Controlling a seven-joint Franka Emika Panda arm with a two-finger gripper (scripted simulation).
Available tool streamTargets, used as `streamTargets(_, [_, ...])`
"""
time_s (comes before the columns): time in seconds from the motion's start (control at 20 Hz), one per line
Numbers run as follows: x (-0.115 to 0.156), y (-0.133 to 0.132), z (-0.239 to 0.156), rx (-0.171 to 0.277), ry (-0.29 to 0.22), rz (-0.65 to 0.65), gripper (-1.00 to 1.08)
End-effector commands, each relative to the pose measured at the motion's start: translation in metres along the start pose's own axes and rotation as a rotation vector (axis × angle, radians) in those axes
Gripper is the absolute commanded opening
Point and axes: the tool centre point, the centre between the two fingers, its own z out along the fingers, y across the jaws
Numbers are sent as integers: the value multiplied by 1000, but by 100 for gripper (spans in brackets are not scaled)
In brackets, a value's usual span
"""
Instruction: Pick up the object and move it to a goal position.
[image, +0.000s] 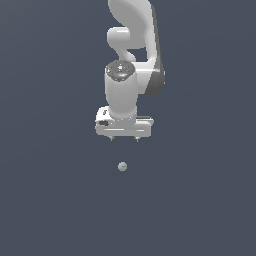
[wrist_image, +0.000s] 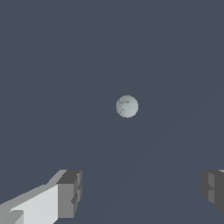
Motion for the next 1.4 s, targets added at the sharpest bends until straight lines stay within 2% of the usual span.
streamTargets(0.0, [0,0,0,0,0,0,100])
streamTargets(0.45, [-2,-34,-2,33,7,-44,100])
streamTargets(0.9, [2,-31,3,29,5,-59,100])
streamTargets(1.35, [25,-18,34,13,-2,-158,100])
